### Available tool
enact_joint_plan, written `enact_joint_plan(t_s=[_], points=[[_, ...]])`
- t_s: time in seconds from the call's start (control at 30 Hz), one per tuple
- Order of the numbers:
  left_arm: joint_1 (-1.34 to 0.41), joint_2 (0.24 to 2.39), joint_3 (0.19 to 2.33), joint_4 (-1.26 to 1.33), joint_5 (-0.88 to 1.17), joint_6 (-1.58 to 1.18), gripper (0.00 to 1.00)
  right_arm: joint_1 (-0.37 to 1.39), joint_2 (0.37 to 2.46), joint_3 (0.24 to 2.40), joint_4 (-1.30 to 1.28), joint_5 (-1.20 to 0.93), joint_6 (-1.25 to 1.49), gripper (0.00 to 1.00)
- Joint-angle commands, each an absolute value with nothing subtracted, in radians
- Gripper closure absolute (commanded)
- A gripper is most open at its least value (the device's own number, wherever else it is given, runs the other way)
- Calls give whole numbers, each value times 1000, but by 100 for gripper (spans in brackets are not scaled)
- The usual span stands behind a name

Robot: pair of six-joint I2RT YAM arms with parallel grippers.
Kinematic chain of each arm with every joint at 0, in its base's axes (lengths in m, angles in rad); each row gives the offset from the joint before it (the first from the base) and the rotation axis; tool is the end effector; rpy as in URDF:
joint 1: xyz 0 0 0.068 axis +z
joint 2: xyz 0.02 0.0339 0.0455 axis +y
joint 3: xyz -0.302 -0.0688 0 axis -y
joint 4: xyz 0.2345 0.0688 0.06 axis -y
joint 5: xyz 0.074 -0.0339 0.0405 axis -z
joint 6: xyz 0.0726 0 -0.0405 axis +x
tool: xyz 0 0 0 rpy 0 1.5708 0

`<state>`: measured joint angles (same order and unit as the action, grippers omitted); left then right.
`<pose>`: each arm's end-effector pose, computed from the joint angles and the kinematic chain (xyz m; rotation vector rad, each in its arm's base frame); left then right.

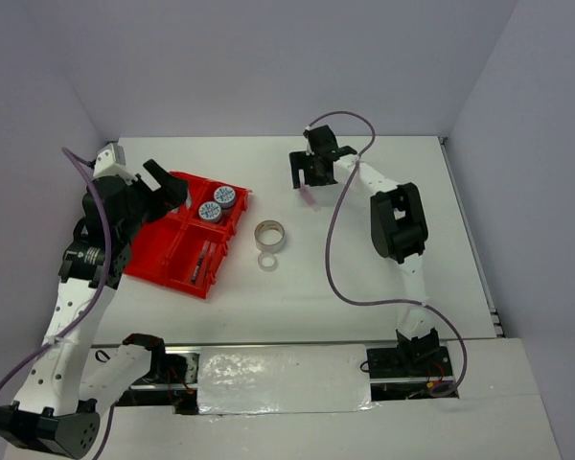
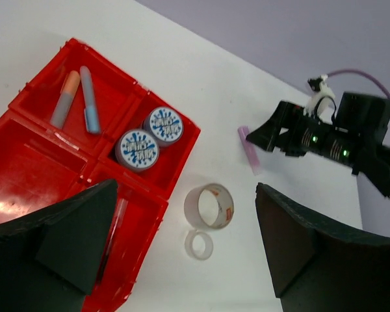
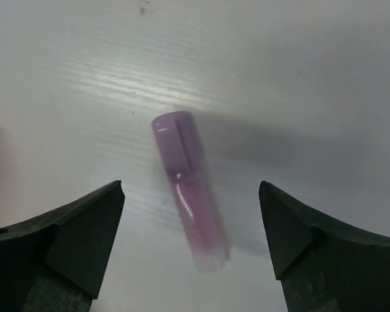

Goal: Sort the stationery into containers
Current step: Pick up the pen from the center of the board.

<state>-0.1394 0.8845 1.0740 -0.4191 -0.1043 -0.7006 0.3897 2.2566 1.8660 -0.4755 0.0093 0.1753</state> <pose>0.1892 -0.0189 0.4170 -0.5784 1.7339 -0.5037 0.5052 0.2068 0.2017 -0.2581 2.4380 0.2403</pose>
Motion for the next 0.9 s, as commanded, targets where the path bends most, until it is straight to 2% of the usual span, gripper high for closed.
enact_joint_plan(t_s=[0.0, 0.2, 0.27, 0.3, 0.33, 0.4, 0.53, 0.57, 0.63, 0.77, 0.87], points=[[-143, 862, 1083, -503, -60, -611, 1, 379, 2341, 2020, -662, -57, 109, 11], [-144, 842, 1065, -534, -100, -563, 1, 413, 2373, 1971, -715, -2, 101, 25], [-143, 848, 1057, -522, -74, -566, 1, 414, 2368, 1924, -727, 44, 116, 37], [-143, 857, 1054, -517, -66, -569, 1, 414, 2370, 1910, -765, 49, 126, 48], [-143, 861, 1049, -509, -51, -571, 1, 416, 2355, 1882, -762, 51, 144, 53], [-143, 867, 1043, -500, -43, -575, 1, 429, 2310, 1807, -738, 84, 149, 57], [-143, 877, 1025, -480, -14, -586, 1, 449, 2316, 1806, -811, 110, 166, 63], [-143, 879, 1022, -474, -8, -592, 1, 449, 2313, 1798, -818, 109, 163, 69], [-143, 881, 1012, -466, -8, -600, 1, 453, 2306, 1781, -813, 94, 170, 99], [-144, 893, 962, -388, 99, -641, 1, 449, 2217, 1662, -660, 18, 202, 100], [-146, 926, 910, -272, 230, -701, 1, 449, 2045, 1435, -481, 8, 302, 100]])
